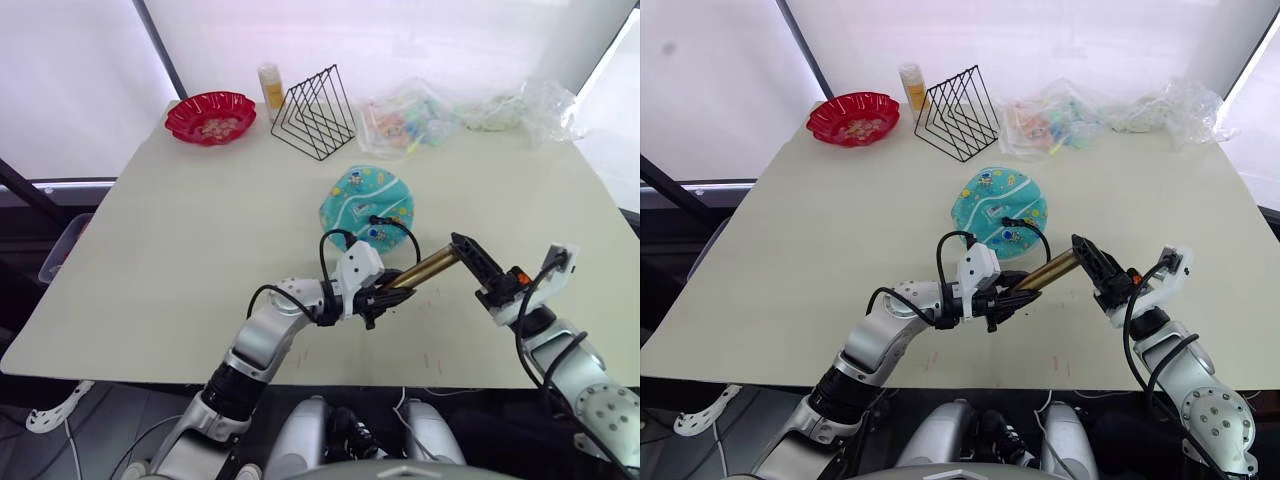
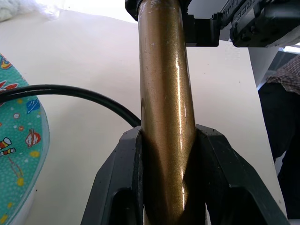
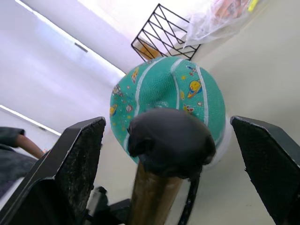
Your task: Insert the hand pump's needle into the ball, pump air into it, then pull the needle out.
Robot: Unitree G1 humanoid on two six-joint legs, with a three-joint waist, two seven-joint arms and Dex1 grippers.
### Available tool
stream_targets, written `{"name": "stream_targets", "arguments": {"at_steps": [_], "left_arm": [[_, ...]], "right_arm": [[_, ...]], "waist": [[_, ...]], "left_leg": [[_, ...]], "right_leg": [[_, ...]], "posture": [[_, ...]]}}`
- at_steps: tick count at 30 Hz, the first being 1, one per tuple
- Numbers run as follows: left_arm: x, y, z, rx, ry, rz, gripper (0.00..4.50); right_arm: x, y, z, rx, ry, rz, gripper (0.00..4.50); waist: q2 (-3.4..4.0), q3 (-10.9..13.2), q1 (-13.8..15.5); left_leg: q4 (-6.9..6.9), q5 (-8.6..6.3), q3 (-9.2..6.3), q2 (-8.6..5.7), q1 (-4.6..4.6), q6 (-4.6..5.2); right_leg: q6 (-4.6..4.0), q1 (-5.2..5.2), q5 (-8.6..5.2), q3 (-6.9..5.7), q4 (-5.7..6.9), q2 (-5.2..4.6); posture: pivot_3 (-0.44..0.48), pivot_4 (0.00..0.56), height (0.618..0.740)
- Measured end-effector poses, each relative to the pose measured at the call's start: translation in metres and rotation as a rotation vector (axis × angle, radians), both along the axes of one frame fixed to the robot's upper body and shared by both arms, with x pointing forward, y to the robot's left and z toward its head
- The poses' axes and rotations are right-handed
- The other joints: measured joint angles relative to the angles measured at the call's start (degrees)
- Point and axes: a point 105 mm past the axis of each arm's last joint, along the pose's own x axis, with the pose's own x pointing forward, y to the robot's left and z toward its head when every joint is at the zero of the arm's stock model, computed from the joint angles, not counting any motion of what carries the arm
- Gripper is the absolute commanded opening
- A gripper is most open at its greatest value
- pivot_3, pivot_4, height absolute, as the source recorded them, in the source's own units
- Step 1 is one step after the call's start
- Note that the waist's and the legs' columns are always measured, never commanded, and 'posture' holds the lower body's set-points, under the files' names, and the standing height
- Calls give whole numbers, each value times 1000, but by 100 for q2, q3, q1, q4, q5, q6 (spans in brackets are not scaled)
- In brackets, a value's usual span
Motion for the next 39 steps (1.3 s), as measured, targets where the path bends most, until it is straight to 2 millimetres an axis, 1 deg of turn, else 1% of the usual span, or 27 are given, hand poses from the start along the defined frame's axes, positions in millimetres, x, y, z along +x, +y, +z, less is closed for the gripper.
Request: {"name": "stream_targets", "arguments": {"at_steps": [2, 4, 17, 19, 20, 21, 23, 24, 26, 33, 34, 35, 38, 39], "left_arm": [[0, 0, -1, -1, 3, 0, 1080], [1, 0, 0, -3, 0, 1, 1080], [0, -2, 0, -5, 4, -2, 1080], [0, -2, 0, -5, 5, -2, 1080], [0, -2, 0, -5, 5, -3, 1080], [0, -2, 0, -6, 4, -4, 1080], [0, -2, 1, -7, 3, -4, 1080], [0, -2, 1, -7, 3, -4, 1080], [0, -2, 0, -3, 5, -3, 1080], [-1, -1, -3, 4, 28, 0, 1080], [-1, -1, -3, 3, 29, -1, 2080], [0, -1, -3, -5, 42, 2, 2344], [1, 0, 0, -16, 50, 4, 3730], [2, 0, 1, -14, 44, 4, 4103]], "right_arm": [[2, 5, 6, 86, 14, 28, 4500], [3, 4, 8, 120, 28, 32, 4500], [7, 4, 11, 138, 44, 31, 4500], [7, 4, 11, 136, 44, 32, 3982], [8, 4, 10, 122, 46, 30, 3615], [8, 3, 10, 104, 47, 26, 3021], [8, 3, 9, 100, 47, 21, 2589], [8, 3, 9, 97, 47, 21, 2103], [8, 5, 8, 94, 47, 25, 1897], [9, 6, 6, 68, 45, 25, 1897], [9, 7, 7, 67, 44, 26, 1897], [8, 7, 8, 57, 34, 35, 1897], [9, 8, 11, 24, 8, 48, 1897], [10, 8, 13, 14, 1, 51, 1897]], "waist": [[0, 0, -53], [0, 0, -81], [0, 0, -93], [0, 0, -94], [0, 0, -93], [0, 0, -93], [0, 0, -93], [0, 0, -93], [0, 0, -94], [1, 0, -94], [0, 0, -93], [1, 0, -94], [0, 0, -95], [0, 0, -95]], "left_leg": [[0, 0, -1, 0, 0, 0], [0, 0, -1, 0, 0, 0], [0, 0, -1, 0, 0, 1], [0, 0, -2, 0, 0, 1], [0, 0, -2, 1, 0, 1], [0, 0, -2, 1, 0, 1], [0, 0, -2, 1, 0, 1], [0, 0, -2, 1, 0, 1], [0, 0, -2, 1, 0, 1], [-1, 0, -2, 1, 0, 1], [-1, 0, -2, 1, 0, 1], [-1, 0, -2, 1, 0, 1], [-1, 0, -2, 1, 0, 1], [-1, 0, -2, 1, 0, 1]], "right_leg": [[0, 0, 0, 0, 1, 2], [0, 0, 0, 1, 1, 2], [0, 0, 0, 3, 1, 4], [0, 0, 0, 3, 1, 5], [0, 0, 0, 3, 1, 5], [0, 0, 0, 3, 1, 5], [0, 0, 0, 5, 1, 6], [0, 0, 0, 5, 0, 6], [0, 0, 0, 5, 0, 6], [0, 0, 0, 5, 0, 6], [0, 0, 0, 5, 0, 6], [0, 0, 0, 5, 0, 6], [0, 0, 0, 4, 0, 7], [0, 0, 0, 5, 0, 7]], "posture": [[0, 150, 740], [0, 150, 740], [0, 150, 740], [0, 150, 740], [0, 150, 740], [0, 150, 740], [0, 150, 740], [0, 150, 740], [0, 150, 740], [0, 150, 740], [0, 150, 740], [0, 150, 740], [0, 150, 740], [0, 150, 740]]}}
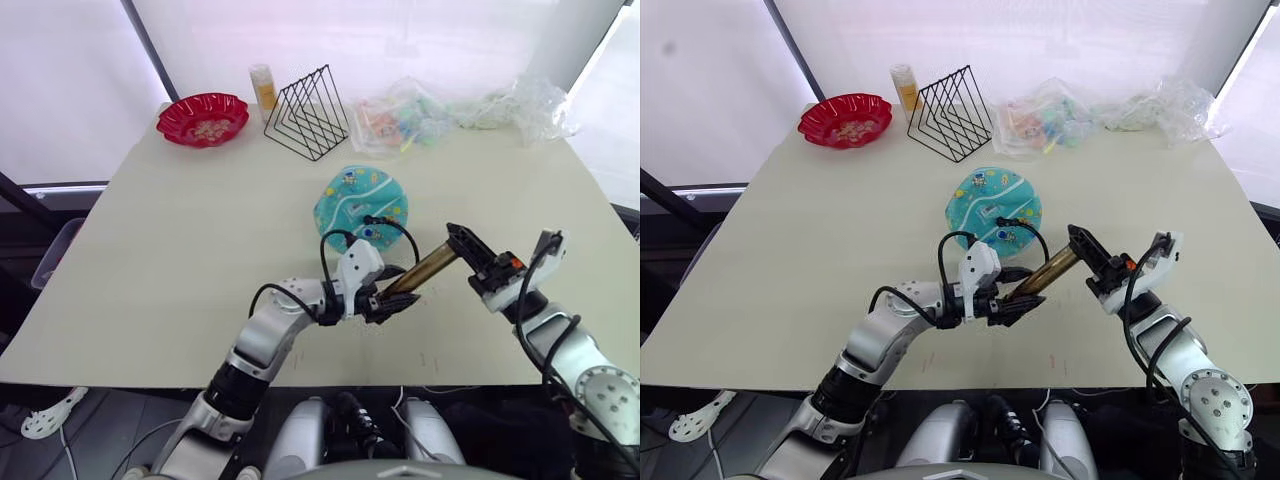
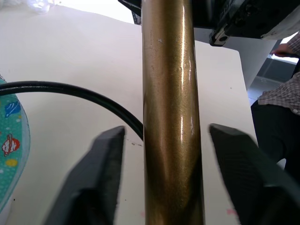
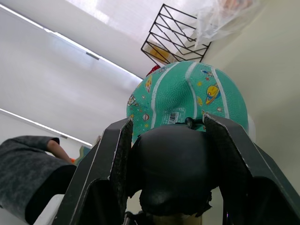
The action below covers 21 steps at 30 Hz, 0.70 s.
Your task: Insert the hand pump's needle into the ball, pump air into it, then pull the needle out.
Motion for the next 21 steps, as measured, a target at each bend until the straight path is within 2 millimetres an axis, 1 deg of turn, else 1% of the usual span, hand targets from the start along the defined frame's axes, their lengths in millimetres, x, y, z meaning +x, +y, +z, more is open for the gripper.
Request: {"name": "stream_targets", "arguments": {"at_steps": [1, 4, 8, 10, 15, 16, 18, 20, 21], "left_arm": [[1, 1, 1, 4, -5, 1, 4459], [2, 6, 3, 14, -6, -20, 4459], [-3, 19, -2, 46, 53, -73, 4459], [-4, 22, -3, 54, 63, -84, 4459], [0, 45, -22, 166, 139, -92, 4459], [-1, 46, -28, 177, 159, -95, 4459], [-3, 45, -32, 187, 176, -109, 4459], [-3, 45, -33, 192, 183, -118, 4459], [-2, 45, -34, 197, 188, -124, 4459]], "right_arm": [[0, 0, 1, -12, -6, 2, 1897], [1, -1, 4, -60, -32, 12, 1897], [-1, 0, 9, -109, -75, 27, 1897], [-1, 2, 10, -127, -85, 34, 1897], [-3, 9, 13, -242, -148, 66, 1897], [-5, 12, 14, -278, -170, 84, 1897], [-8, 18, 15, -317, -204, 113, 1897], [-12, 24, 16, -395, -248, 148, 1897], [-15, 28, 17, -463, -289, 172, 1897]], "waist": [[0, 0, 1], [0, 0, -3], [1, 0, -5], [1, 0, -5], [2, 1, -9], [2, 1, -8], [1, 2, 4], [1, 2, 4], [1, 2, 2]], "left_leg": [[0, 0, 0, 0, 0, 0], [0, 0, 0, 0, 0, 0], [-1, 0, 0, 1, 0, 0], [0, 0, 0, 2, 0, 0], [-1, 0, -1, 2, 1, 0], [-1, 0, 0, 2, 0, 0], [0, 0, -1, 3, -2, 0], [0, 0, -1, 2, -2, 0], [0, 0, -1, 3, -2, 0]], "right_leg": [[0, 0, 0, 0, 0, 0], [0, 0, 0, 0, 0, 1], [0, 0, 0, 0, 0, 3], [0, 0, 0, 0, 0, 3], [-1, -1, 0, 0, 0, 9], [-1, -1, 0, 0, -1, 9], [-1, -1, 0, 0, -3, 8], [0, -1, 0, 0, -3, 7], [0, -1, 0, 0, -3, 7]], "posture": [[0, 150, 740], [0, 150, 740], [0, 150, 740], [0, 150, 740], [0, 150, 740], [0, 150, 740], [0, 150, 740], [0, 150, 740], [0, 150, 740]]}}
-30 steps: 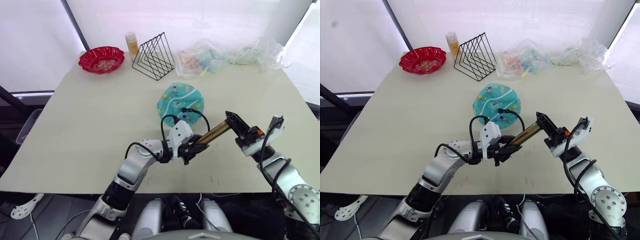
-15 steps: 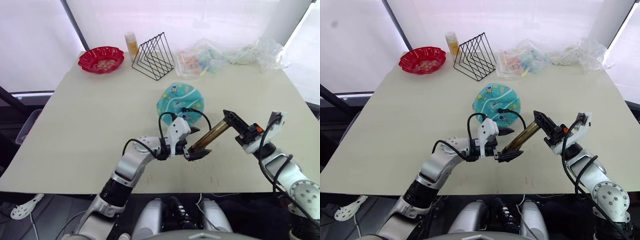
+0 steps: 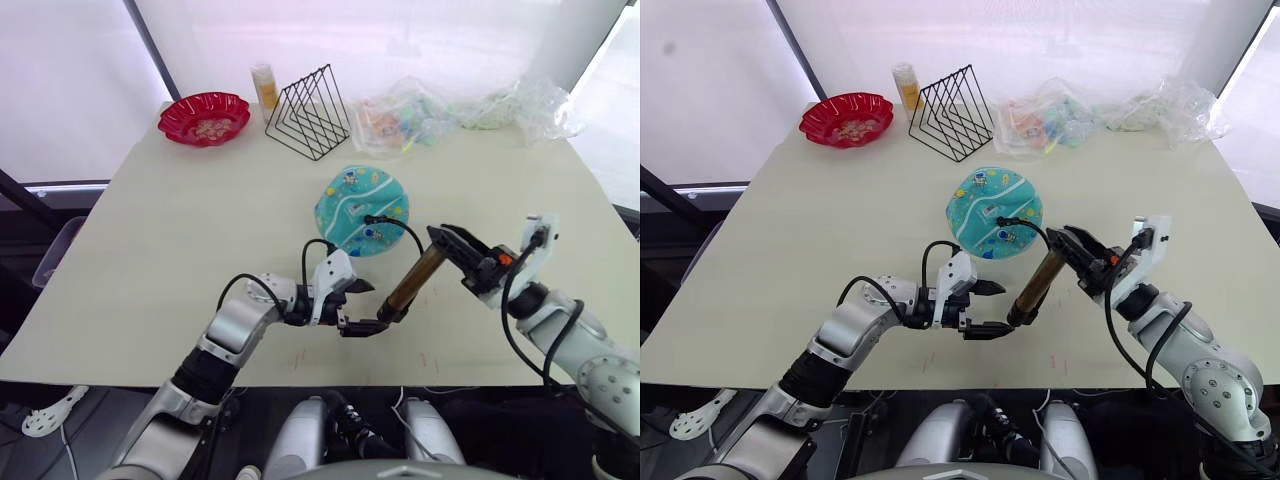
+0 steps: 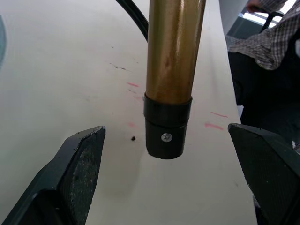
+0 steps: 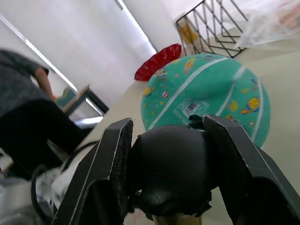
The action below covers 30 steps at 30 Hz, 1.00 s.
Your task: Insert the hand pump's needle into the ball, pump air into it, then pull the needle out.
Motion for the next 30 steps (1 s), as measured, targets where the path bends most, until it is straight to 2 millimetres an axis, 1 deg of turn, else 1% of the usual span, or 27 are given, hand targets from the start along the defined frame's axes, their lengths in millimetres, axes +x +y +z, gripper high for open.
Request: {"name": "stream_targets", "arguments": {"at_steps": [3, 5, 9, 11, 13, 14, 17, 21, 30], "left_arm": [[2, -3, -1, 10, 0, -13, 4459], [5, -10, -4, 7, 1, -27, 4459], [9, -15, -8, 9, 2, -36, 4459], [12, -20, -11, 8, 6, -36, 4459], [15, -31, -14, -5, 4, -45, 4459], [17, -35, -15, -6, -1, -45, 4459], [20, -46, -16, -15, -27, -52, 4459], [21, -48, -21, -10, -43, -56, 4459], [22, -57, -28, -38, -56, -60, 4459]], "right_arm": [[-3, 5, 1, -89, -51, 36, 1897], [-4, 10, 2, -144, -100, 64, 1897], [-5, 14, 6, -181, -154, 82, 1897], [-5, 13, 6, -229, -189, 80, 1897], [-8, 15, 5, -323, -248, 95, 1897], [-10, 17, 5, -337, -267, 106, 1897], [-11, 19, 5, -333, -285, 108, 1897], [-12, 19, 5, -334, -291, 109, 1897], [-17, 22, 12, -300, -313, 113, 1897]], "waist": [[0, 0, 0], [-1, 1, 2], [-2, 1, -2], [-2, 1, 7], [-2, 1, 27], [-5, 2, 28], [-5, 2, 7], [-5, 2, -7], [-6, 2, 13]], "left_leg": [[0, 0, 0, -1, 1, 0], [0, 0, 0, -2, 0, 0], [0, 0, 0, -1, 0, 0], [0, 0, 1, -3, -1, 0], [3, 0, 1, -4, -2, 0], [3, 0, 1, -5, -2, 0], [3, 0, 0, -4, -3, 0], [3, 0, 0, -2, -2, 0], [3, 0, 0, -3, -3, 0]], "right_leg": [[0, 0, 0, -1, 0, 0], [0, 0, 0, 0, 0, 0], [0, 0, 0, 0, -1, 0], [0, 0, 0, 0, -1, -1], [1, 1, 0, -1, -2, -1], [1, 1, 0, -1, -2, -1], [1, 0, 0, -1, -3, 0], [0, -1, 0, -1, 1, 0], [0, 0, 0, -1, -1, -3]], "posture": [[0, 150, 740], [0, 150, 740], [0, 150, 740], [0, 150, 740], [0, 150, 740], [0, 150, 740], [0, 150, 740], [0, 150, 740], [0, 150, 740]]}}
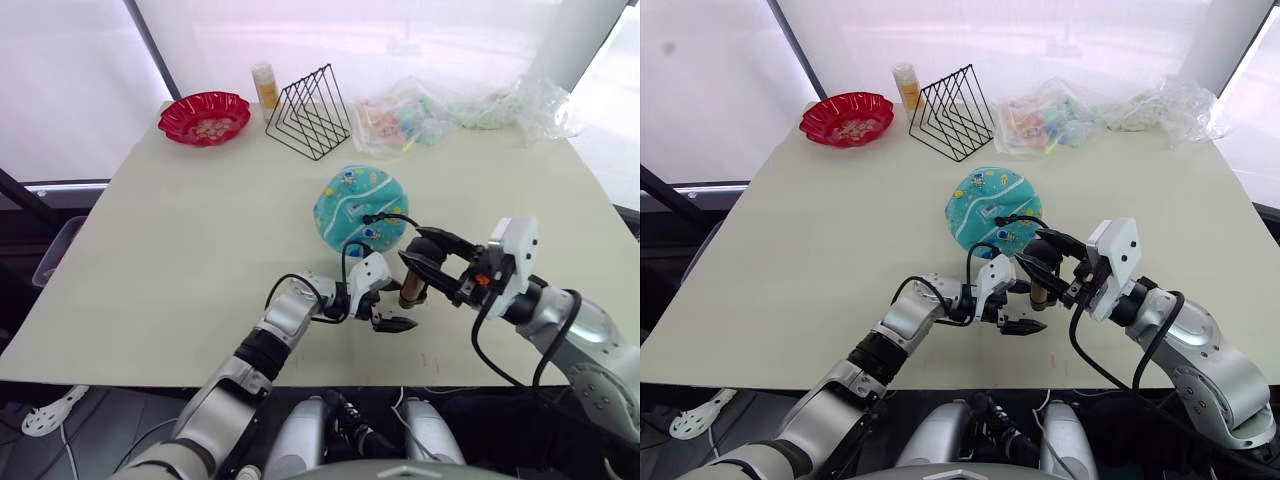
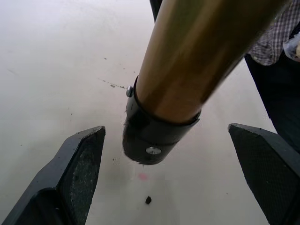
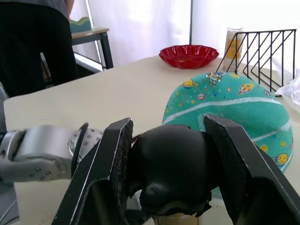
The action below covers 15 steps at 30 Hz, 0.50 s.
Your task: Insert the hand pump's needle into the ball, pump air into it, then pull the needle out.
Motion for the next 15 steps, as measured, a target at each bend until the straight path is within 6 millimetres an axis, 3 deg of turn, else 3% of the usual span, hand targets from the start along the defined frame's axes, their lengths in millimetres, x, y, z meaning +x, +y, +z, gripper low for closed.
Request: {"name": "stream_targets", "arguments": {"at_steps": [2, 3, 5, 8, 15], "left_arm": [[2, -1, -2, -9, -12, 10, 4459], [3, -1, -1, -13, -17, 14, 4228], [5, -1, -1, -19, -30, 21, 3719], [8, -1, 2, -33, -42, 39, 2526], [9, 0, 2, -35, -54, 44, 2526]], "right_arm": [[0, -2, 2, 2, -3, -10, 1897], [1, -2, 2, 3, -3, -12, 1897], [1, -3, 2, 3, 1, -11, 1897], [0, -3, 1, 2, 9, -12, 1897], [1, -4, 1, 2, 9, -17, 1897]], "waist": [[0, 0, -4], [0, 0, -7], [0, 0, -5], [0, 0, -3], [0, 0, -4]], "left_leg": [[0, 0, 0, 0, 0, 0], [0, 0, 0, 0, 0, 0], [0, 0, 0, 0, 0, 0], [0, 0, 0, 0, 0, 0], [0, 0, 0, 0, 0, 0]], "right_leg": [[0, 0, 0, 0, 0, 0], [0, 0, 0, 0, 0, 0], [0, 0, 0, 0, 0, 0], [0, 0, 0, 0, 0, 0], [0, 0, 0, 0, 0, 0]], "posture": [[0, 150, 740], [0, 150, 740], [0, 150, 740], [0, 150, 740], [0, 150, 740]]}}
